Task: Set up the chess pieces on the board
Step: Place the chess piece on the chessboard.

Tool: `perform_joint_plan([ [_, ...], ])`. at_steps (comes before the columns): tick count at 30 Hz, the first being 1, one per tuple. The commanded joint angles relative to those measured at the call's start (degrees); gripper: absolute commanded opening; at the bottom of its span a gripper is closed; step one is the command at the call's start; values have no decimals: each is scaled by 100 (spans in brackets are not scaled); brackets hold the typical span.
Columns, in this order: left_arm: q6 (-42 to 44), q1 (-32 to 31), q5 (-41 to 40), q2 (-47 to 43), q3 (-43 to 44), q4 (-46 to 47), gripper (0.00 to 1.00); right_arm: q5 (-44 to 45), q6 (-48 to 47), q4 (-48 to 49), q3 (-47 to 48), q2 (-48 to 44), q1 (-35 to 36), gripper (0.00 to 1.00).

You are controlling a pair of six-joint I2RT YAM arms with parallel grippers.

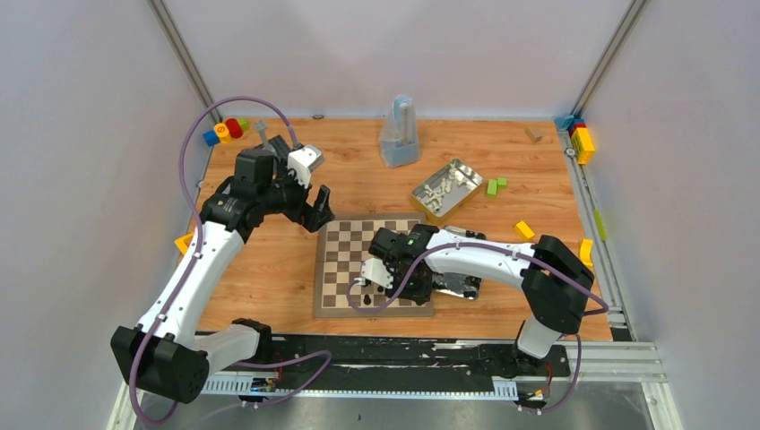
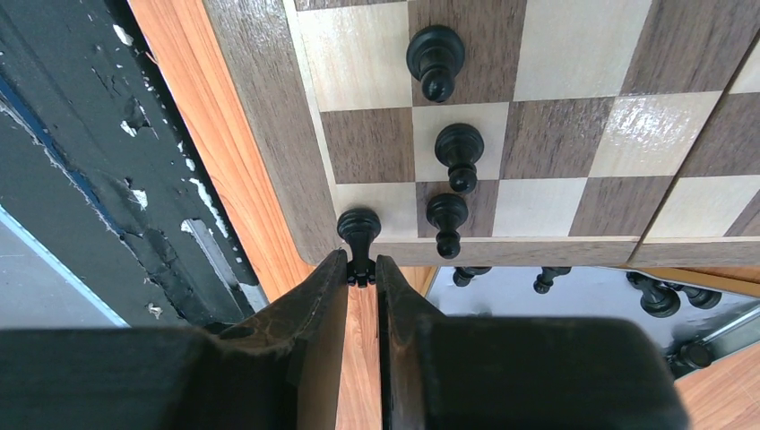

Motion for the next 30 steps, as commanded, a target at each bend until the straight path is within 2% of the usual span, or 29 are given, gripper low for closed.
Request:
perform_joint_plan([
  [1, 69, 33, 103, -142, 89, 90, 100, 162, 73, 84, 165, 86, 40, 19],
  [8, 90, 32, 105, -154, 79, 92, 100, 186, 82, 96, 196, 77, 33, 23],
  [19, 120, 33, 115, -139, 59, 98, 100, 38, 103, 84, 296, -3, 39, 24],
  [25, 159, 33, 69, -120, 72, 99, 100, -86, 100, 62, 346, -310, -25, 31],
  [30, 158, 37, 47, -92, 113, 97, 100, -584, 34, 31, 290, -916, -418, 36],
])
